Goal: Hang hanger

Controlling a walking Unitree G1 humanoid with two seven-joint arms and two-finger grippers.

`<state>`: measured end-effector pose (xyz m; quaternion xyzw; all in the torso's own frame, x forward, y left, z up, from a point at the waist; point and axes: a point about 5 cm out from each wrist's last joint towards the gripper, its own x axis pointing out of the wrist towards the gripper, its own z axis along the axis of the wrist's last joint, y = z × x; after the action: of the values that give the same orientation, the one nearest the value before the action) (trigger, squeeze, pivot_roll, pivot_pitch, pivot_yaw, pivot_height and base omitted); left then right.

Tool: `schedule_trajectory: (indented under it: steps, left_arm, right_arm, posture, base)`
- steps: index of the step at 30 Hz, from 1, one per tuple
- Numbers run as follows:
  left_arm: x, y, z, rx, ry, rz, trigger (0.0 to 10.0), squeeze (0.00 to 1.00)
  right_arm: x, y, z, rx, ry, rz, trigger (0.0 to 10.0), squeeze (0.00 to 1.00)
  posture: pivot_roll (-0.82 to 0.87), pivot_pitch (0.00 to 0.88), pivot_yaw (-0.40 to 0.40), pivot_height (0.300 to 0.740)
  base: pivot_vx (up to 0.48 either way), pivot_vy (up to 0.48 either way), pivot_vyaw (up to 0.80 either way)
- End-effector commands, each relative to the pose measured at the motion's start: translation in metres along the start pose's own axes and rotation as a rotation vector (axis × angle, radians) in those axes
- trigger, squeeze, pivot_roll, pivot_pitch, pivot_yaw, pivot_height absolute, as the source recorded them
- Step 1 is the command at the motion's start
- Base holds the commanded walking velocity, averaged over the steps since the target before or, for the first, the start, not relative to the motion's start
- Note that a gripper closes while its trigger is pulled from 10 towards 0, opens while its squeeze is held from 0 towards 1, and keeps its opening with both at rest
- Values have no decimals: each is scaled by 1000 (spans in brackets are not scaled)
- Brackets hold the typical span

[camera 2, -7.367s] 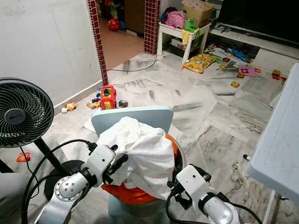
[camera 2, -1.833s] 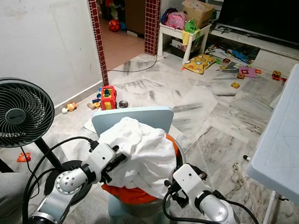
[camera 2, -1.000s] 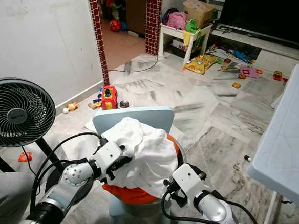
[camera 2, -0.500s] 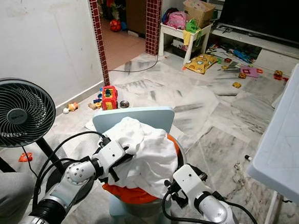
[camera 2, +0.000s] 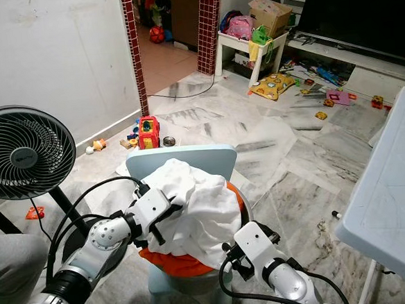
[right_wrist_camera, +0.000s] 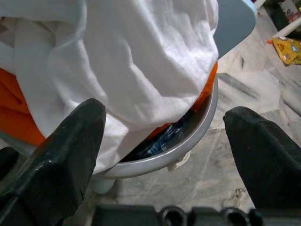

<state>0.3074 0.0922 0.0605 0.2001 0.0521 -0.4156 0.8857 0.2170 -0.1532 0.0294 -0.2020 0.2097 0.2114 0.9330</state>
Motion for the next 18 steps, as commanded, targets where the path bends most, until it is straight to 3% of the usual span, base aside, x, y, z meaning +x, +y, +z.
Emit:
schedule_trajectory:
  steps: [1, 2, 4, 10, 11, 12, 13, 14, 15, 18]
  left_arm:
    - [5, 6, 19, -38, -94, 32, 0, 0]
    - [8, 7, 26, -103, -132, 43, 0, 0]
    - [11, 8, 37, -121, -183, 41, 0, 0]
    - [18, 26, 72, -71, -320, 169, 0, 0]
    - [18, 29, 79, -53, -354, 187, 0, 0]
    - [17, 36, 105, 34, -462, 230, 0, 0]
    - [17, 38, 112, 55, -486, 239, 0, 0]
    - [15, 43, 130, 111, -559, 279, 0, 0]
    - [15, 43, 130, 111, -559, 279, 0, 0]
    - [12, 50, 157, 199, -657, 318, 0, 0]
  right_arm:
    - [1, -7, -3, -3, 10, -22, 10000, 0]
    - [2, -9, -3, -2, 9, -26, 10000, 0]
    - [4, -11, -2, -1, 6, -31, 10000, 0]
    - [18, -26, 3, 69, -22, -107, 10000, 0]
    - [20, -28, 5, 91, -31, -122, 10000, 0]
    - [23, -34, 7, 142, -51, -163, 10000, 0]
    - [24, -36, 8, 152, -56, -173, 10000, 0]
    - [27, -40, 9, 165, -68, -202, 10000, 0]
    - [27, -40, 9, 165, -68, -202, 10000, 0]
    - [30, -49, 22, 258, -127, -261, 10000, 0]
  posture:
    - [103, 0, -61, 740]
    - [106, 0, -62, 740]
    - [112, 0, -64, 740]
    - [130, 0, -78, 740]
    - [134, 0, -78, 740]
    - [140, 0, -79, 740]
    - [140, 0, -79, 740]
    - [145, 0, -78, 740]
    - [145, 0, -78, 740]
    - [142, 0, -73, 740]
  base:
    - [0, 0, 0]
    - [0, 0, 0]
    - [0, 0, 0]
    - [0, 0, 0]
    - [0, 0, 0]
    - [0, 0, 0]
    - [0, 0, 0]
    - [0, 0, 0]
    - [0, 0, 0]
    - [0, 0, 0]
